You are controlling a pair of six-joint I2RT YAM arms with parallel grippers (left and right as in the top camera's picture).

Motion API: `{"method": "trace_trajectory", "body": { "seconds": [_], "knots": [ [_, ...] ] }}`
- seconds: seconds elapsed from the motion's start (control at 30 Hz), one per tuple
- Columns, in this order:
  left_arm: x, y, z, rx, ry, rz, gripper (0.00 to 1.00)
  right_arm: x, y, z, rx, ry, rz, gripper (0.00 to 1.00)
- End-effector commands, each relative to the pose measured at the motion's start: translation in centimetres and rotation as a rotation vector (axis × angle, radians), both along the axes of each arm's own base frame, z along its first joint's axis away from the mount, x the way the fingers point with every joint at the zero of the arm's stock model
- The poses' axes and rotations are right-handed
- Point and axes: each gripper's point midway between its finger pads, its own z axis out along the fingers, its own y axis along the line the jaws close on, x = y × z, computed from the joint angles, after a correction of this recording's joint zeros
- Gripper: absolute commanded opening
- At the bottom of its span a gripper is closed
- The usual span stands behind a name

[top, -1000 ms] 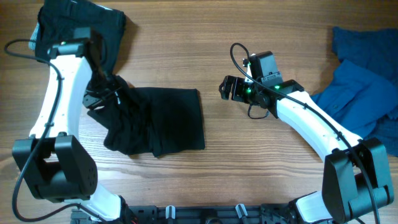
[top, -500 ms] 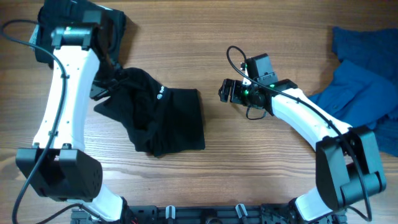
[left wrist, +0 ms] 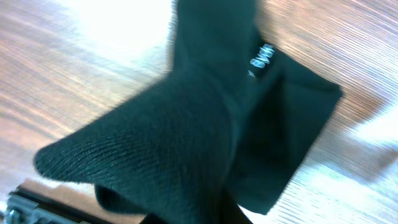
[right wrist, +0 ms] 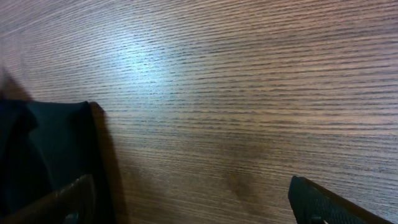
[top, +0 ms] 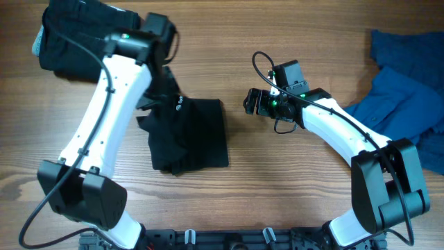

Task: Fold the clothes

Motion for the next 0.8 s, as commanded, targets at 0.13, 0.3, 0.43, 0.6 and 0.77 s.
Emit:
{"method": "trace_trajectory", "body": {
  "seconds": [0.13, 0.3, 0.43, 0.6, 0.77],
  "knots": [
    [-0.4, -5.0, 1.1, -0.047, -0.072, -0.051, 0.15, -0.4, 0.1, -0.7, 0.004, 0.019, 0.004, 1.0],
    [-1.1, -7.6, 1.1, -0.09, -0.07, -0.092, 0.12, -0.3, 0.0, -0.7, 0.006, 0.021, -0.004, 1.0],
    [-1.2, -9.5, 1.2, -0.122, -0.09, -0.125, 0.13, -0.3, 0.0, -0.7, 0.006, 0.021, -0.004, 1.0],
    [-1.1, -10.9, 1.3, -0.151, -0.113, -0.134, 0.12, -0.3, 0.0, -0.7, 0.009, 0.024, -0.012, 1.0],
    [-0.8, -8.9, 1.6, -0.087, -0.127, -0.11, 0.15, -0.5, 2.6, 0.5, 0.143, 0.018, 0.072, 1.0]
  ]
}}
